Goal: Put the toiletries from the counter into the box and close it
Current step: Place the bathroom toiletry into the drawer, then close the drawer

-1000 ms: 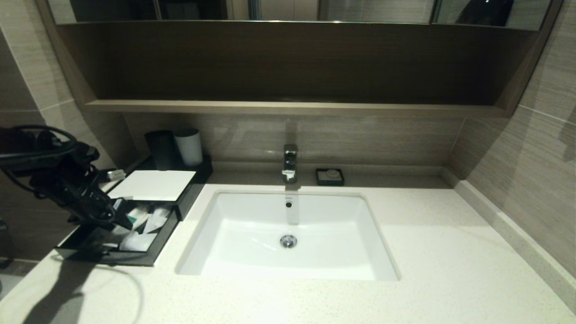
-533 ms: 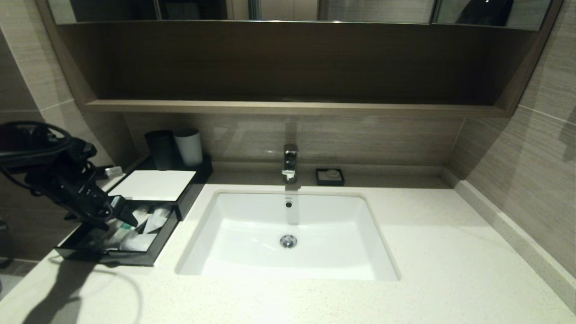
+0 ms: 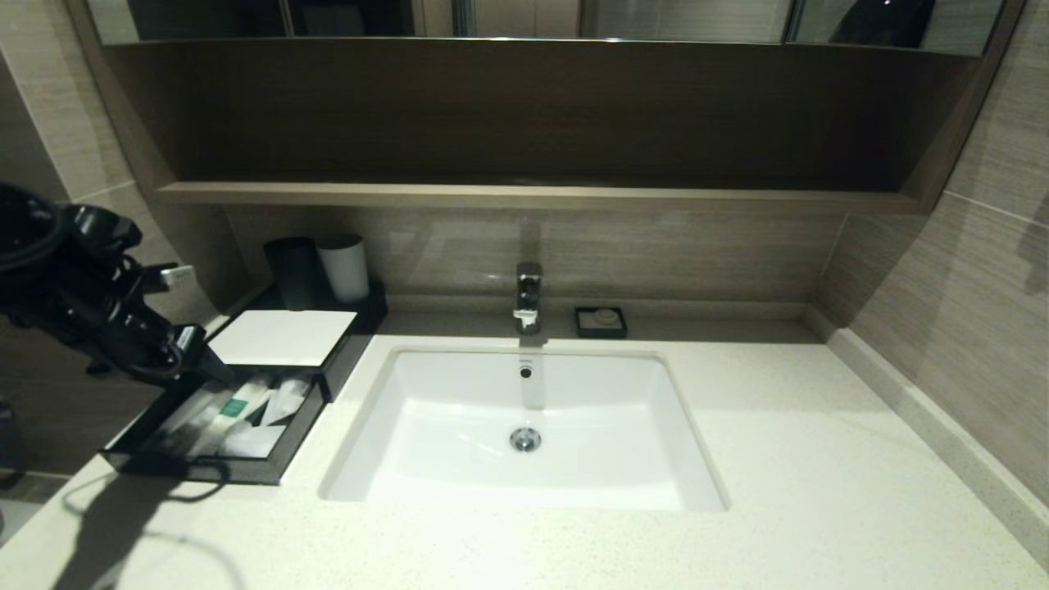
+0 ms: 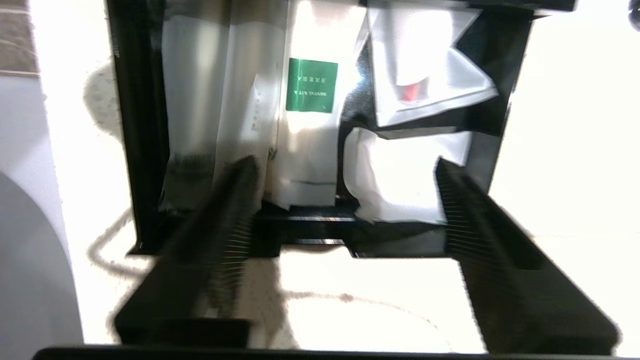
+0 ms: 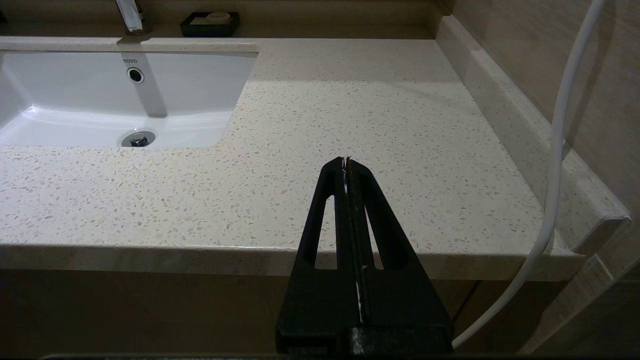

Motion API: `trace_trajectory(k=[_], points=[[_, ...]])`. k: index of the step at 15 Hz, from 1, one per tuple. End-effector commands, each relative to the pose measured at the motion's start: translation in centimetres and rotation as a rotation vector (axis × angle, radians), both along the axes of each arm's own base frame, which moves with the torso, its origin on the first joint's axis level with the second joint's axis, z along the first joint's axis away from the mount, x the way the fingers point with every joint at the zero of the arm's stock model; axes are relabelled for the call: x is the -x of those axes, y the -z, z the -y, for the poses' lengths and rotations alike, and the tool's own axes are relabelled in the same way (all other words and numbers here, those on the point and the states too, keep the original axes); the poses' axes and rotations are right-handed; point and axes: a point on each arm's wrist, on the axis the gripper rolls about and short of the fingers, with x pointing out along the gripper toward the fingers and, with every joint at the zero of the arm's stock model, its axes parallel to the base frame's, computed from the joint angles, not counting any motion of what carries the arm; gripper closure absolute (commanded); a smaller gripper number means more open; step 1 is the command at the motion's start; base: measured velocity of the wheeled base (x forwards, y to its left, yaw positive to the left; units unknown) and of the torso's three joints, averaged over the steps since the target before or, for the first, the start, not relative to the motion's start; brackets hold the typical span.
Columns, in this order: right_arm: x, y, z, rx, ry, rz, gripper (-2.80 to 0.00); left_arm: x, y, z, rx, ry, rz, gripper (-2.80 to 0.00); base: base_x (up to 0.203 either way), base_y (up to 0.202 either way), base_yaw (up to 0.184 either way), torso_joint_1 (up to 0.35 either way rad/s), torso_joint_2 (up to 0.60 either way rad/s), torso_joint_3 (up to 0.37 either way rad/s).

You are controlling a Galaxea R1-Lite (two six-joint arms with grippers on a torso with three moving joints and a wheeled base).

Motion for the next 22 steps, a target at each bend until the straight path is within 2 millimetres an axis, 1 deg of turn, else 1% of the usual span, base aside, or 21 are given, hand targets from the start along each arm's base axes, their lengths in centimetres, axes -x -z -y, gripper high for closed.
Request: trace_trajectory(k=[1, 3, 5, 7, 9, 11, 13, 15, 19, 22], points=[[0.0, 0.0, 0.0, 0.0, 0.0, -0.001, 0.0, 2.0, -2.4, 0.5, -0.005, -0.013, 0.036, 0.0, 0.0, 0.0, 0.0, 0.0, 0.0, 0.0], [0.0, 0.0, 0.0, 0.0, 0.0, -0.001, 0.0, 4.0, -3.0, 0.3, 0.017, -0.047, -0.025, 0.0, 0.0, 0.0, 0.0, 0.0, 0.0, 0.0], [0.0, 0.0, 0.0, 0.0, 0.0, -0.001, 0.0, 6.1, -2.7, 0.0, 0.04, -0.074, -0.08, 0.0, 0.0, 0.0, 0.0, 0.0, 0.0, 0.0], [0.0, 0.0, 0.0, 0.0, 0.0, -0.001, 0.0, 8.4, -2.0, 0.2, 0.046, -0.095, -0.123, 0.0, 0.0, 0.0, 0.0, 0.0, 0.0, 0.0], [0.0, 0.0, 0.0, 0.0, 0.0, -0.001, 0.0, 9.7, -1.0, -0.2, 0.05, -0.126, -0.14, 0.0, 0.0, 0.0, 0.0, 0.0, 0.0, 0.0], [0.0, 0.0, 0.0, 0.0, 0.0, -0.001, 0.0, 10.7, 1.0, -0.4, 0.065, -0.144, -0.182, 0.0, 0.0, 0.0, 0.0, 0.0, 0.0, 0.0], [0.0, 0.0, 0.0, 0.0, 0.0, 0.0, 0.0, 10.2, 3.0, -1.1, 0.003, -0.167, -0.152, 0.0, 0.0, 0.0, 0.0, 0.0, 0.0, 0.0], [0.0, 0.0, 0.0, 0.0, 0.0, 0.0, 0.0, 9.5, 5.3, -1.7, -0.062, -0.193, -0.172, 0.0, 0.0, 0.0, 0.0, 0.0, 0.0, 0.0], [0.0, 0.0, 0.0, 0.0, 0.0, 0.0, 0.0, 9.1, 6.4, -1.9, -0.057, -0.184, -0.199, 0.0, 0.0, 0.0, 0.0, 0.0, 0.0, 0.0], [0.0, 0.0, 0.0, 0.0, 0.0, -0.001, 0.0, 9.0, 6.4, -1.7, -0.051, -0.178, -0.197, 0.0, 0.0, 0.0, 0.0, 0.0, 0.0, 0.0]])
